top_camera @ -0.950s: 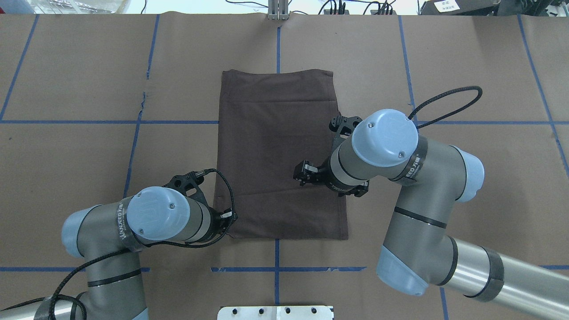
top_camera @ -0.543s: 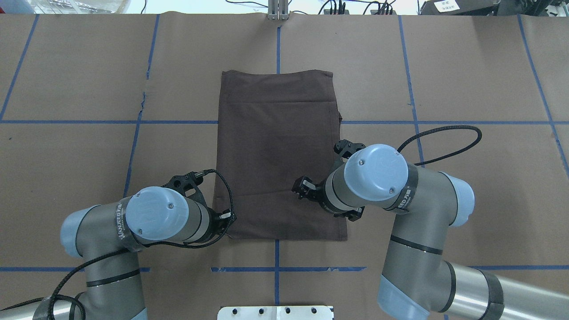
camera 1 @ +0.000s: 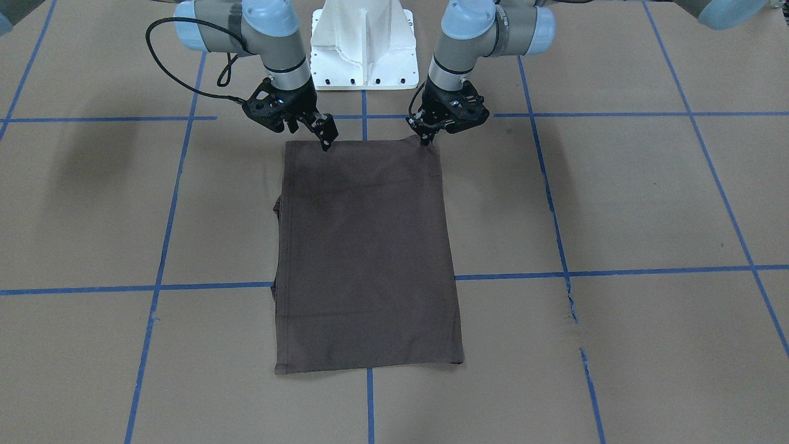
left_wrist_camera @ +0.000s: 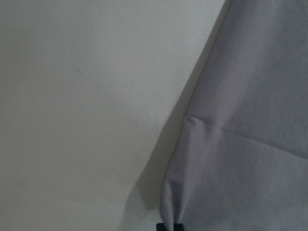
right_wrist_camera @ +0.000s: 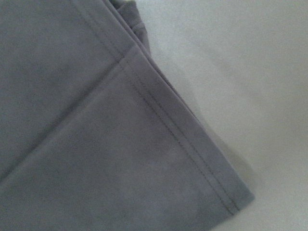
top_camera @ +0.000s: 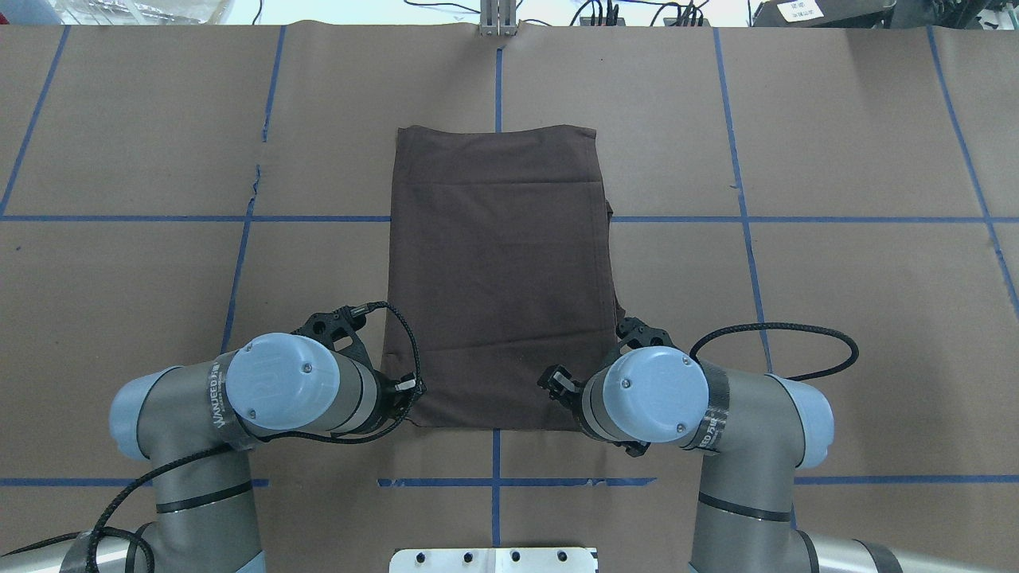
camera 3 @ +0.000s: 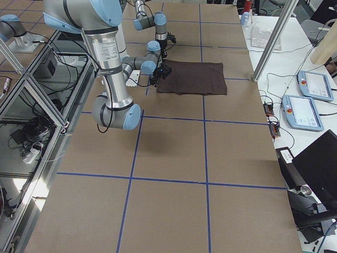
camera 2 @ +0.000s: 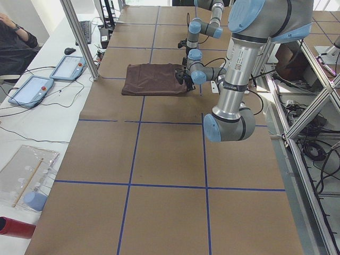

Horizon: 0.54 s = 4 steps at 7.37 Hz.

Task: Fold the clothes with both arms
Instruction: 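Grasp the near corners of the folded shirt with both grippers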

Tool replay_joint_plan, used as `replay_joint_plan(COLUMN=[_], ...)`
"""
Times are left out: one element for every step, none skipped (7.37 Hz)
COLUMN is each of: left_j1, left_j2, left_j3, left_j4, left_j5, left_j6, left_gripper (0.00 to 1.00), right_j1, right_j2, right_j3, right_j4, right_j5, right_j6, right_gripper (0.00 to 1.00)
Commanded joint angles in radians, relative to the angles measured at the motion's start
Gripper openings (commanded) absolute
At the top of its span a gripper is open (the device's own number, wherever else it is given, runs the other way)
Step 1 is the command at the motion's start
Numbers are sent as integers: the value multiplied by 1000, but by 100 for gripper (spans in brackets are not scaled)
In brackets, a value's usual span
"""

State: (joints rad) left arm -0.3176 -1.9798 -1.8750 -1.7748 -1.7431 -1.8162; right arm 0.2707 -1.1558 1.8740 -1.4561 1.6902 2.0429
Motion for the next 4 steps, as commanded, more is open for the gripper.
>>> replay_joint_plan(left_j1=[-1, -1, -1, -1], left_j2=[-1, -1, -1, -1], left_j3=[-1, -1, -1, -1], left_j4=[2, 2, 2, 2], left_j5=[1, 1, 2, 2], left_j6=[0, -2, -2, -2], left_gripper=[0, 0, 0, 0], right_j1=[-7, 10, 18, 19], right_j2=[-5, 1, 4, 4], right_j3=[-13, -13, -15, -24], right_j4=[-1, -7, -15, -15], right_j5=[-10, -9, -7, -9], right_j6=[5, -1, -3, -7], right_gripper=[100, 100, 100, 100])
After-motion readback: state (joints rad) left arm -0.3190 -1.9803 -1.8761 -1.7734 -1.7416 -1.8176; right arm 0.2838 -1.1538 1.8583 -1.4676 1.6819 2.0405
